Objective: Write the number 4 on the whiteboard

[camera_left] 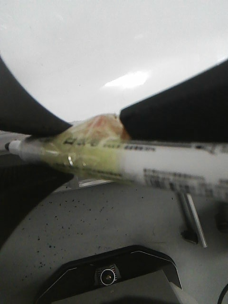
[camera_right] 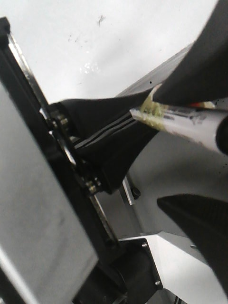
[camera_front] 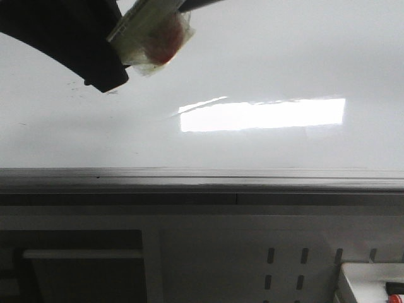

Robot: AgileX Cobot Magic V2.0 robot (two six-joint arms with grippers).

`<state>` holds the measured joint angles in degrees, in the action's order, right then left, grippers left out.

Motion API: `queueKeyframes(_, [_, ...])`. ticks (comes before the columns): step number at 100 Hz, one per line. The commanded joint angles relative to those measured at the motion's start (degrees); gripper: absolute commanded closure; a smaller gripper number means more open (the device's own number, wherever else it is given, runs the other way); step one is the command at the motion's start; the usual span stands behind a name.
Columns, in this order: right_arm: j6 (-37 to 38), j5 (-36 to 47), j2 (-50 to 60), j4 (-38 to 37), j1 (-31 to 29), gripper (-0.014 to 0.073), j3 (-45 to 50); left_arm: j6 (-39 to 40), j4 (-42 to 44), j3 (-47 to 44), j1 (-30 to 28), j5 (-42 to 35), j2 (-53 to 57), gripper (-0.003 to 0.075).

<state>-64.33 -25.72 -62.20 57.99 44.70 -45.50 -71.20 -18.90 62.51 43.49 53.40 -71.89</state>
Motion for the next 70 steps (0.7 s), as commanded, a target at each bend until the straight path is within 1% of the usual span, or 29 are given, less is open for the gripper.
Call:
queueKeyframes(1, [-0.4,-0.4,0.0,2.6,0.1,0.0327,-2.0,0.2,-4.5,2.1,0.4,-4.8,1.8,0.0741])
queueKeyframes(13, [-0.4,-1.0,-0.6,2.7,0.1,0.0452,-2.0,0.2,-5.6,2.1,0.4,-5.0,1.8,0.0741])
queueKeyframes(30, [-0.4,-1.4,-1.2,2.9,0.1,0.0580,-2.0,0.2,-7.3,2.1,0.4,-5.1,1.8,0.0741])
queueKeyframes(41, [-0.4,-2.1,-1.2,2.9,0.1,0.0645,-2.0,0.2,-7.4,2.1,0.4,-5.1,1.8,0.0741])
queueKeyframes(61, [-0.4,-2.0,-1.2,2.6,0.1,0.0648,-2.0,0.7,-8.2,2.1,0.4,-5.3,2.2,0.0734])
queueKeyframes(66, [-0.4,-2.0,-1.2,1.8,0.1,0.0648,-2.0,1.8,-8.3,2.1,0.4,-6.0,2.4,0.0704])
queueKeyframes(70, [-0.4,-1.9,-1.2,1.6,0.1,0.0648,-2.0,3.3,-8.3,2.1,0.4,-6.4,2.9,0.0653])
